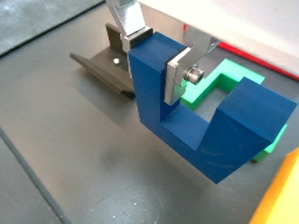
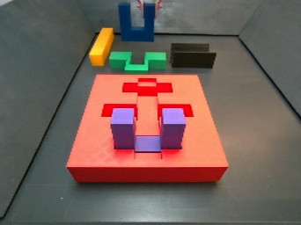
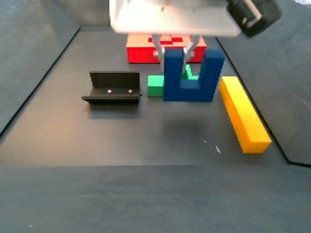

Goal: Pick up the blue object. Move up. Move to above the board. Insert the blue object.
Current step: Move to above the board.

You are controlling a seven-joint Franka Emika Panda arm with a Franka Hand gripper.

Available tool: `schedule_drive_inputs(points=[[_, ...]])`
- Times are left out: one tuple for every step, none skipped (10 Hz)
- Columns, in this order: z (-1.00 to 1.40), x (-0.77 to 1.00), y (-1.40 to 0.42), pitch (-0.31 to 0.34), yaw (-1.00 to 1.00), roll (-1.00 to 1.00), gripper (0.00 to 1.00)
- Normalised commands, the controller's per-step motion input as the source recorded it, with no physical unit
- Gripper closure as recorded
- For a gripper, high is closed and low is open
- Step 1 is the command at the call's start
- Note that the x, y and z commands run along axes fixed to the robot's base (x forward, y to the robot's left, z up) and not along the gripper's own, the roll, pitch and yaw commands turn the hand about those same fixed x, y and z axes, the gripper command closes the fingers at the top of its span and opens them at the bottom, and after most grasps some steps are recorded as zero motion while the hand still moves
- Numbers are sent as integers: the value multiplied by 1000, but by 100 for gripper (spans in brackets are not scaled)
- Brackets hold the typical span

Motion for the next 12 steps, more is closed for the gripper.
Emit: schedule_drive_inputs(points=[[1400,0,0,0,0,0,100],[1400,-37,-3,38,-5,-7,100],[1400,-53,-8,27,1,21,100],[1400,-24,-6,16,9,34,100],[1400,46,-1,58,6,11,100],[840,29,2,89,1,0,100],[336,18,-5,64,3,8,100],[194,31,0,43,7,11,100],[183,-34,-1400,348,3,-156,100],[179,-34,-1400,326,11,-98,100],[182,-29,-1400,251,10,-49,100],[184,-23,-1400,186,9,-66,100]])
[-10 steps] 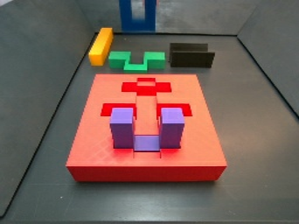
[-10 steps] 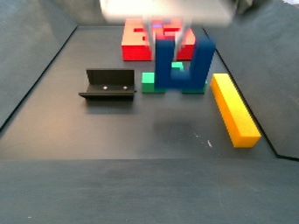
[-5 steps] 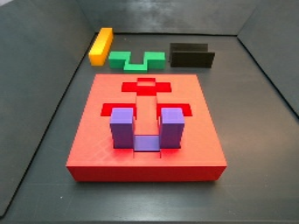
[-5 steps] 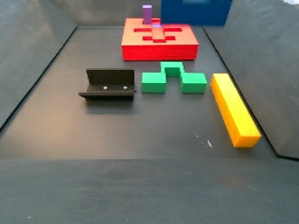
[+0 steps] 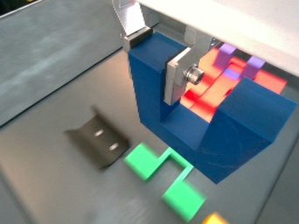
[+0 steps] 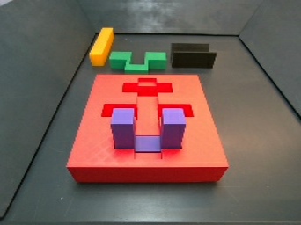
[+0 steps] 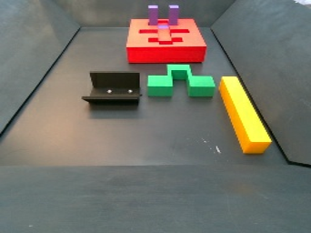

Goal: Pick up the blue object. Move up. Move to above the board. Insert the blue object.
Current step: Move to above the board, then insert the blue object.

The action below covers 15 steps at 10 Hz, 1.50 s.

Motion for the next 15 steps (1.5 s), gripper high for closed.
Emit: schedule_drive_inputs(points=[[190,-22,-1400,139,9,-43,100],[196,-20,-1400,104,15,-12,100],[202,-14,-1400,84,11,-28,100],[207,-1,-1400,82,8,-2,100],[211,21,-1400,95,11,4,100],[223,60,-1400,123,9,3,100],[134,73,-768,151,9,5,100],[79,79,-411,163,7,5,100],[50,66,-214,137,7,1,100],[-26,0,0,-10,0,0,100],[-566,271,120,0,117,144,100],[-986,791,117,0,6,120,100],[-949,871,186,0,0,91,100],[-906,851,206,0,6,117,100],[-886,751,177,0,74,159,100]])
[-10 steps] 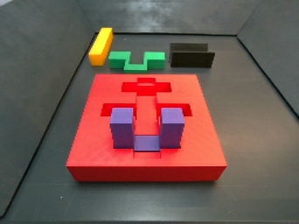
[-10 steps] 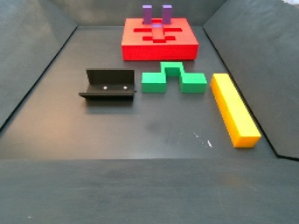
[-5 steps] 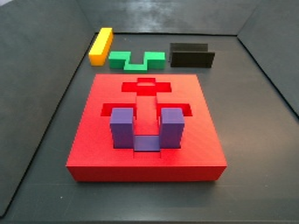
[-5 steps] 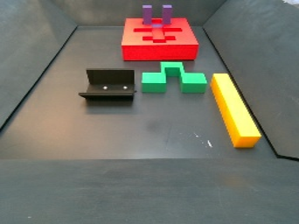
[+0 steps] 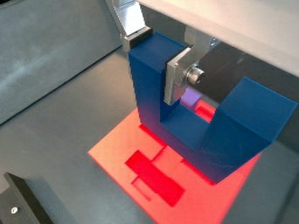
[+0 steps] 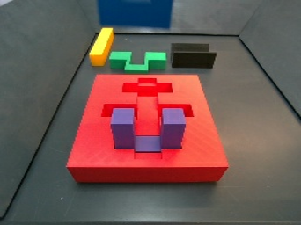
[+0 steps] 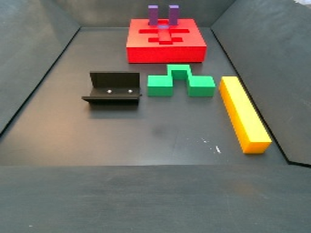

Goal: Pick up the blue object. Move up. Move to above the board. Insert the blue object.
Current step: Insert the blue object.

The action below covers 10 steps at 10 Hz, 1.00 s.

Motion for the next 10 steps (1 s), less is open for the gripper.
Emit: schedule_drive_inputs(points=[[-889,471,149,0,123,167,100],[-860,260,109,-47,109,163,100],[-777,91,91,-83,126,207,100],[-711,0,91,-101,140,254,100],[-726,-217,14,-147,0,263,100],[-626,-371,0,-173,0,264,100],[-334,-154,49,-54,0,51,100],[0,26,0,0,0,0,100],[-137,283,0,-59,0,-26,100],[-171,249,0,-100,0,-67,100]])
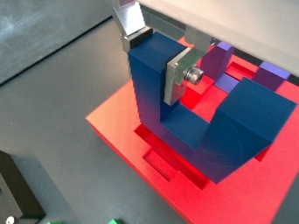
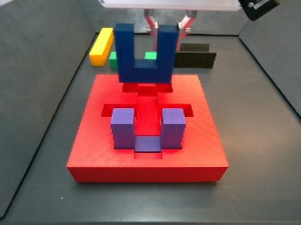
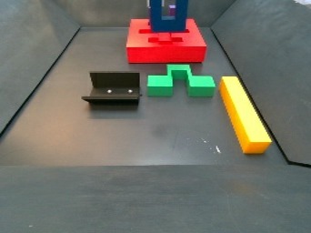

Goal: Pick up the blue object. Move up. Move to above the board. Insert the blue object.
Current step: Insert the blue object.

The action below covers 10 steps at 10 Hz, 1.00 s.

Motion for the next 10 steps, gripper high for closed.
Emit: schedule_drive_inputs(points=[[-203,229,0,-113,0,-67,100],[-180,100,14,-91,0,-16,100],[-246,46,26,-84,0,0,100],[-277,11,43,-74,0,30,100],[-254,0,57,-94,0,9,100],[-231,20,66,-89,0,0,100],[-131,134,109,-36,0,9,100],[-120,80,143,-17,0,41,100],[-91,0,183,-6,0,24,100],[-97,-166,111,-24,-14,0,100]])
